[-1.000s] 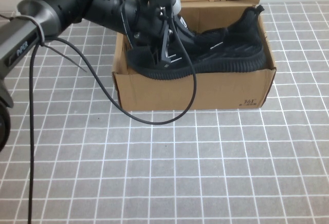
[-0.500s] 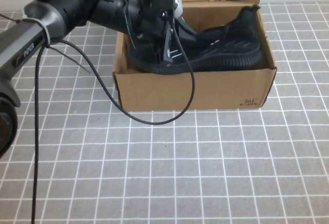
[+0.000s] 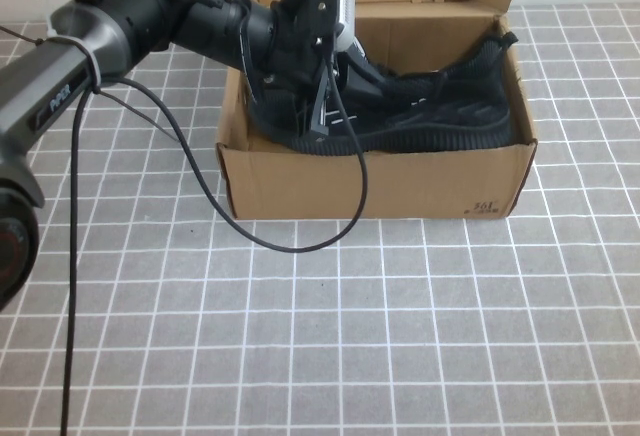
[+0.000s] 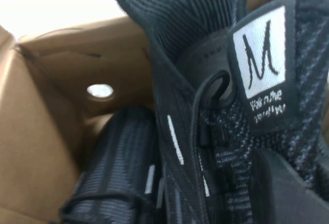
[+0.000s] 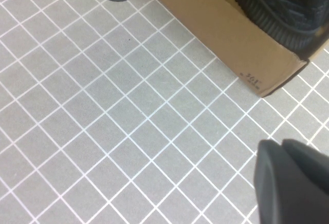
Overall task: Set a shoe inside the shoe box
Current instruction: Place the shoe in the shoe box
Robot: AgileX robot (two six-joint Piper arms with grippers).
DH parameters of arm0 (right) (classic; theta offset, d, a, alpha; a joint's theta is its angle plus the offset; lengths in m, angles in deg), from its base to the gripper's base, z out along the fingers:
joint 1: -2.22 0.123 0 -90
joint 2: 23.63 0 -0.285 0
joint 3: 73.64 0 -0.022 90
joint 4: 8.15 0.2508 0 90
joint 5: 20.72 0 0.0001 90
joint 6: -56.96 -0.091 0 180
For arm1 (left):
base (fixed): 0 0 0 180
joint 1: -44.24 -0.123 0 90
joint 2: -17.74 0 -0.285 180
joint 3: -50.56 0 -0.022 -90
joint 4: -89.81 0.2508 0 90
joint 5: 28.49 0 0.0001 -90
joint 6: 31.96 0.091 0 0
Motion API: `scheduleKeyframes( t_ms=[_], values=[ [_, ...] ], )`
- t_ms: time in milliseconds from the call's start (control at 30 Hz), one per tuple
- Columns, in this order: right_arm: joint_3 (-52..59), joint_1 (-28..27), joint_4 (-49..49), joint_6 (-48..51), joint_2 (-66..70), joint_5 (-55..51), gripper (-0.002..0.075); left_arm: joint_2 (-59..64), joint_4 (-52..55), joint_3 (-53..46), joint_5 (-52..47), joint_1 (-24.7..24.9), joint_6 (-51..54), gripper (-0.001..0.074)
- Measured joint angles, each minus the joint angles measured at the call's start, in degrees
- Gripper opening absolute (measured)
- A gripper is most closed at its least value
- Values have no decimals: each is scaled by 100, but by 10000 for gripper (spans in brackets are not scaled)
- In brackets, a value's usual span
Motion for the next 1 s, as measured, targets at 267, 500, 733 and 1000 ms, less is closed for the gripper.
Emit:
scheduleKeyframes(
  t_ms=[267,500,733,1000],
  values=[
    [0,0,0,0,0,0,-16,37,61,0,695,0,278,19],
    [0,0,0,0,0,0,-16,84,70,0,611,0,446,19],
    [0,0,0,0,0,0,-16,84,93,0,192,0,446,19],
    [0,0,0,0,0,0,-16,177,55,0,3,0,446,19]
  ],
)
